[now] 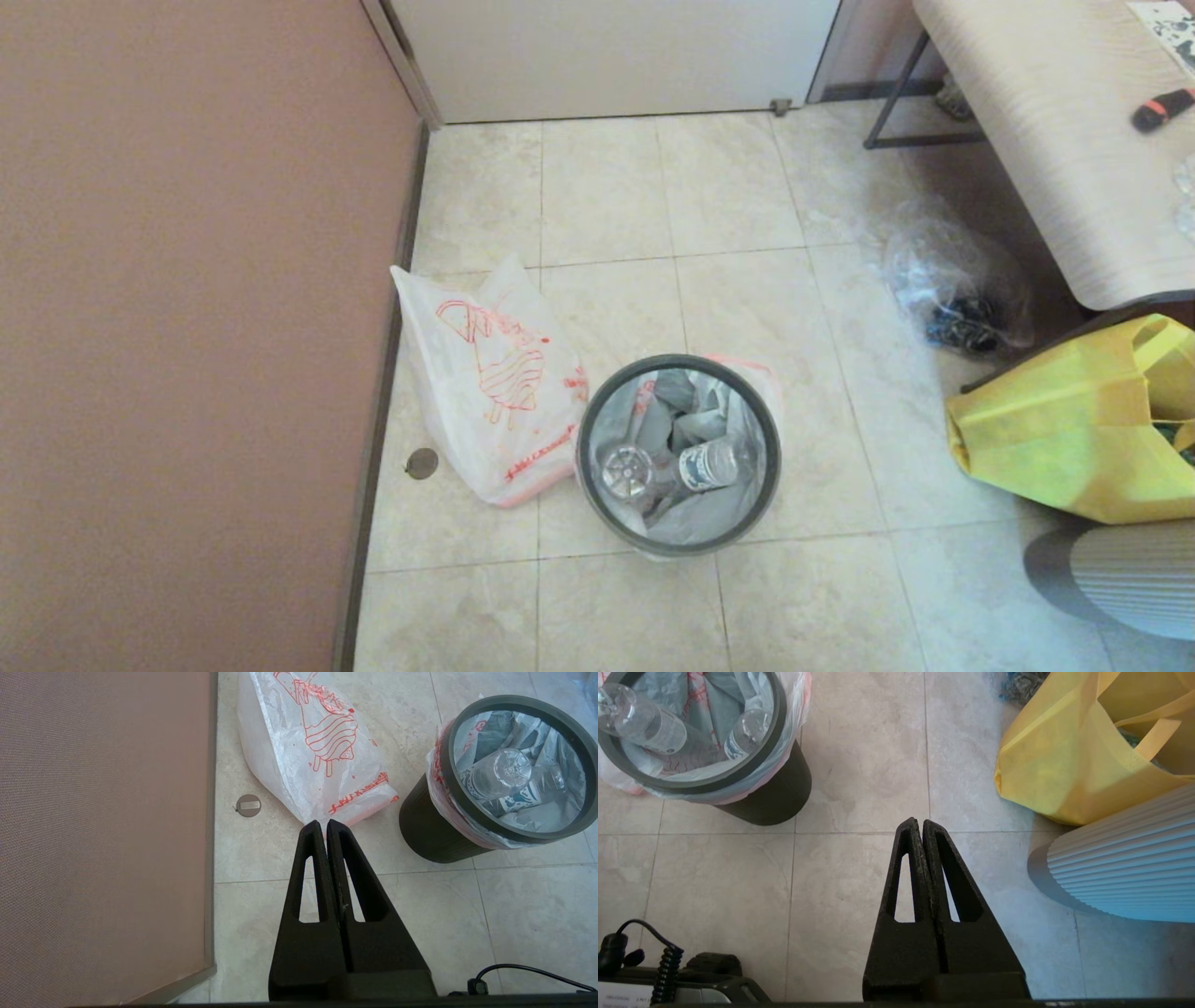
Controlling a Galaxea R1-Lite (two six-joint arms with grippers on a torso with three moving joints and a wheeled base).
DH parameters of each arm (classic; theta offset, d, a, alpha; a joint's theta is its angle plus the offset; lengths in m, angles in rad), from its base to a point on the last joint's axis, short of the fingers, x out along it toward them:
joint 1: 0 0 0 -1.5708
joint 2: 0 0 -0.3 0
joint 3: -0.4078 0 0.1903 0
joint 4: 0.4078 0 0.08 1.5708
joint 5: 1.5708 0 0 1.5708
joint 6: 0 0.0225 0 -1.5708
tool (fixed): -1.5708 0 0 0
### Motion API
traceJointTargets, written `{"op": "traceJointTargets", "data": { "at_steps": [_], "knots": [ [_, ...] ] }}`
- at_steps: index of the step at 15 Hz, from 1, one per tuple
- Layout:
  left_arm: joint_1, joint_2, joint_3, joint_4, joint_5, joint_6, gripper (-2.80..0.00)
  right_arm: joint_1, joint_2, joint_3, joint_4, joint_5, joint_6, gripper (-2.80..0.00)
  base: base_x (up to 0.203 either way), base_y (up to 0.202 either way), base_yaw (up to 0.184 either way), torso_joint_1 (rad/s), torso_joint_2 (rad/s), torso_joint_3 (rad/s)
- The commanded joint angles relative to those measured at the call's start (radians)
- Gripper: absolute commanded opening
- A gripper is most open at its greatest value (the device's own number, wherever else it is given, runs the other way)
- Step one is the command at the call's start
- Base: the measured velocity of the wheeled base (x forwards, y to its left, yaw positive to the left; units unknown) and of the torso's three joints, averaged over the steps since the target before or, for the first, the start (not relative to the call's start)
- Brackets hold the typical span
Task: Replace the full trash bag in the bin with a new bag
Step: Place the trash can ring on the floor
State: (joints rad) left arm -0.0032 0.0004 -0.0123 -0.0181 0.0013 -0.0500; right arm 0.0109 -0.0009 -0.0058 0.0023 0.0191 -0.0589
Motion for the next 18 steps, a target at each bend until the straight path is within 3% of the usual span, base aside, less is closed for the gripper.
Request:
{"op": "traceJointTargets", "data": {
  "at_steps": [1, 8, 14, 18],
  "knots": [
    [0.000, 0.000, 0.000, 0.000, 0.000, -0.001, -2.80, 0.000, -0.001, -0.019, 0.000, -0.001, -0.002, -2.80, 0.000, 0.000, 0.000, 0.000, 0.00, 0.000],
    [0.000, 0.001, 0.001, 0.000, 0.000, -0.001, -2.80, 0.000, 0.062, -0.174, 0.026, -0.036, -0.059, -2.80, 0.000, 0.000, 0.000, 0.000, 0.00, 0.000],
    [0.000, 0.000, 0.002, 0.000, 0.000, -0.001, -2.80, -0.002, 0.367, -0.368, 0.024, -0.076, -0.101, -2.80, 0.000, 0.000, 0.000, 0.000, 0.00, 0.000],
    [0.000, 0.000, 0.000, 0.000, 0.000, -0.001, -2.80, -0.002, 0.564, -0.602, 0.020, -0.093, -0.111, -2.80, 0.000, 0.000, 0.000, 0.000, 0.00, 0.000]
  ]
}}
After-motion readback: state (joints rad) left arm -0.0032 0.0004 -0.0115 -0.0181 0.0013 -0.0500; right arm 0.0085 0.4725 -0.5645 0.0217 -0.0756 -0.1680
